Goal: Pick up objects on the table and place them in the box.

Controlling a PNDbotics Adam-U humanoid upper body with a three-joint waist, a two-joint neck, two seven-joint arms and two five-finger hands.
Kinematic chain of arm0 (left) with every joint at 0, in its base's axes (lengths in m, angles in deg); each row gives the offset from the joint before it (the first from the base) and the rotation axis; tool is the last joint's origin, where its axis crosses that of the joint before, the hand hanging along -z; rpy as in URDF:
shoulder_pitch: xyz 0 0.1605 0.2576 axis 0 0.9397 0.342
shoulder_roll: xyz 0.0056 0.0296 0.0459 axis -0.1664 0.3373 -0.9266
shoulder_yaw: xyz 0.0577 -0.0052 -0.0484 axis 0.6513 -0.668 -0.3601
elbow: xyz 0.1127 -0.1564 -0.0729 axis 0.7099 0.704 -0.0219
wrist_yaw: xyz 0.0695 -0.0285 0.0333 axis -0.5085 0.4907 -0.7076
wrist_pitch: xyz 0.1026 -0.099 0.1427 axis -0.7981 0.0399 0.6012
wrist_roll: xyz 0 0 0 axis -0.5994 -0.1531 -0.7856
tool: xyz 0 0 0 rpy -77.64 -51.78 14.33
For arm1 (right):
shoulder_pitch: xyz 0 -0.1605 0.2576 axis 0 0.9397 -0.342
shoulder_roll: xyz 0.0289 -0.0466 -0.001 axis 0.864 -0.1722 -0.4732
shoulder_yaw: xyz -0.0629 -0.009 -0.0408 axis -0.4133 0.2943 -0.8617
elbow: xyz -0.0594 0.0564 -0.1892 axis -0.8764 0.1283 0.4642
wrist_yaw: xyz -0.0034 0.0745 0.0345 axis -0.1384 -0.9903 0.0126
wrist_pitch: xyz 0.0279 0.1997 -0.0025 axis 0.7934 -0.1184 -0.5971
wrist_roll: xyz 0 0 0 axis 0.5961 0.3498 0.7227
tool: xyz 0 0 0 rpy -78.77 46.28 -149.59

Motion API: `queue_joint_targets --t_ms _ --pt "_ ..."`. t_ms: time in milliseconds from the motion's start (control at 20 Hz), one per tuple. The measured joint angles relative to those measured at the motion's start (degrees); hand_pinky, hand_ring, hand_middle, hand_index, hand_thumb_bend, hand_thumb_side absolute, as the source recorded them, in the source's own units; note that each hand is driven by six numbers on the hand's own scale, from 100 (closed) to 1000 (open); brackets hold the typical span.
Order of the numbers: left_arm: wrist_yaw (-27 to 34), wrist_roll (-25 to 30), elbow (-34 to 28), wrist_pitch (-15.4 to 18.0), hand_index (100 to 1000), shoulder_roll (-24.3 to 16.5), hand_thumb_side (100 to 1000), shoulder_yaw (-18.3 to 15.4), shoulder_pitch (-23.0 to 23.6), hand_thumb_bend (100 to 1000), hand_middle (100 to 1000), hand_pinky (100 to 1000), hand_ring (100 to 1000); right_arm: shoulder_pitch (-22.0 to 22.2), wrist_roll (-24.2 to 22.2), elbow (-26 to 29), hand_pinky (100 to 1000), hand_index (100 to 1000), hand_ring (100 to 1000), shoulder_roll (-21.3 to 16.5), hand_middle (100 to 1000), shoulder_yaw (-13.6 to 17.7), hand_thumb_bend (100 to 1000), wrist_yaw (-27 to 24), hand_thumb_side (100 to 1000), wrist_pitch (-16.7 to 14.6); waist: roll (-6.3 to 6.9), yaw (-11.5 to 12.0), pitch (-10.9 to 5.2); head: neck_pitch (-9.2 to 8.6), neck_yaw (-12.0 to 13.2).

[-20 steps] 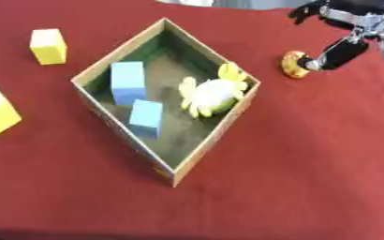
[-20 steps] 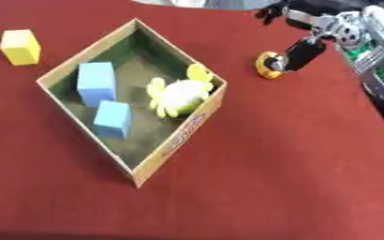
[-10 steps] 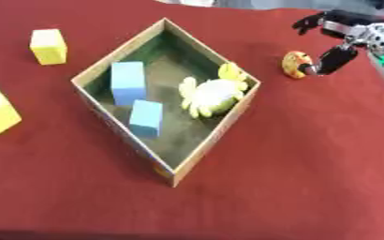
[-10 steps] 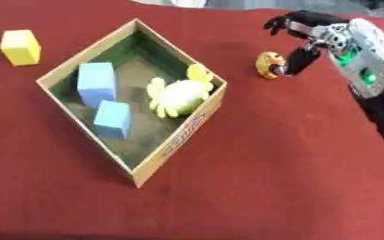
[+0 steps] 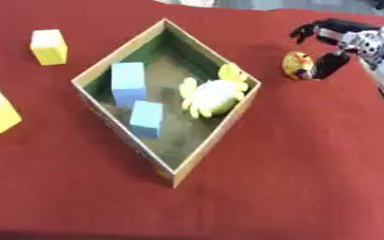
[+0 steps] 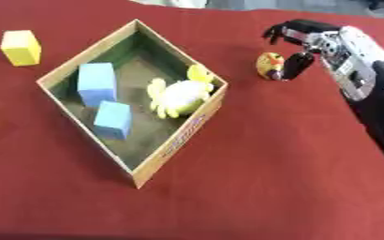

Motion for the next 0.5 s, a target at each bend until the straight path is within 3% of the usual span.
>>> queue_joint_targets --t_ms 200,500 --pt "0.0 0.04 0.0 -0.04 845 0.02 779 0.0 0.0 174 767 959 785 -0.26 0.31 -1.95 912 907 958 0.56 789 0.06 349 1.73 100 -0.39 0.0 0.0 0.03 0.0 -0.03" --pt "0.0 0.21 0.0 -0.21 845 0.34 781 0.0 0.01 172 767 959 785 -0.37 0.71 -2.81 889 811 921 1.02 681 0.21 232 2.48 100 -0.31 0.0 -0.01 0.03 0.0 -0.03"
